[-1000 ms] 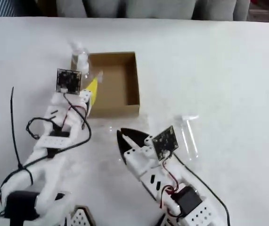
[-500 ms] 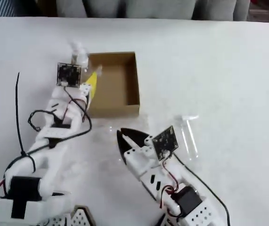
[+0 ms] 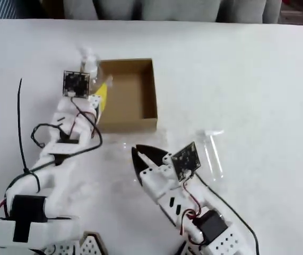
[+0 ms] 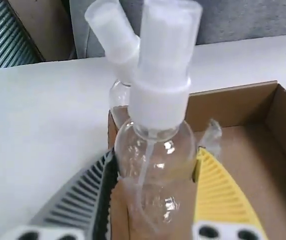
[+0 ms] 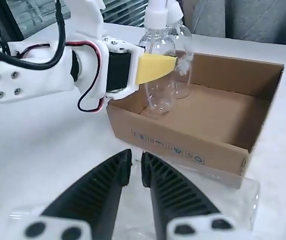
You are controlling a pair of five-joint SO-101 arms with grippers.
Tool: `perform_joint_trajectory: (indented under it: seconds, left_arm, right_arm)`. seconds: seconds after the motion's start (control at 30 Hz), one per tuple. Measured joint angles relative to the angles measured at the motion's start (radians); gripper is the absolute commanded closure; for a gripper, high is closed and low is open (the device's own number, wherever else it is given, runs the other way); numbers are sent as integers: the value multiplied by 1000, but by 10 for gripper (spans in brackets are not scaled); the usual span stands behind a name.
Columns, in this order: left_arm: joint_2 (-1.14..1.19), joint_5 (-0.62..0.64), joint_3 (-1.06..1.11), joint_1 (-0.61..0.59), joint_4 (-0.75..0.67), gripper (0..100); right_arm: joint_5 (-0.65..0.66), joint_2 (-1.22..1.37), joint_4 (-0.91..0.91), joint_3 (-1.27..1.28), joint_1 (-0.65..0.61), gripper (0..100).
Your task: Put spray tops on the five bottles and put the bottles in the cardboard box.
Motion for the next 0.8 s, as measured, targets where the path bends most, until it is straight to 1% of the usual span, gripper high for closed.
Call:
perform_joint_trajectory:
  seconds: [0.17, 0.27, 0.33, 0.47, 0.8]
  left_arm:
    - [0, 20, 0, 0, 12, 978]
    - [2, 81, -23, 0, 77, 978]
    - [2, 97, -44, -5, 115, 978]
    - [2, 106, -48, -21, 118, 978]
    - [2, 106, -48, -21, 118, 978]
  right_arm:
    - [0, 0, 6, 0, 0, 983]
    - [0, 0, 14, 0, 0, 983]
    - [0, 0, 15, 0, 0, 983]
    - [0, 0, 15, 0, 0, 983]
    - [0, 0, 15, 0, 0, 983]
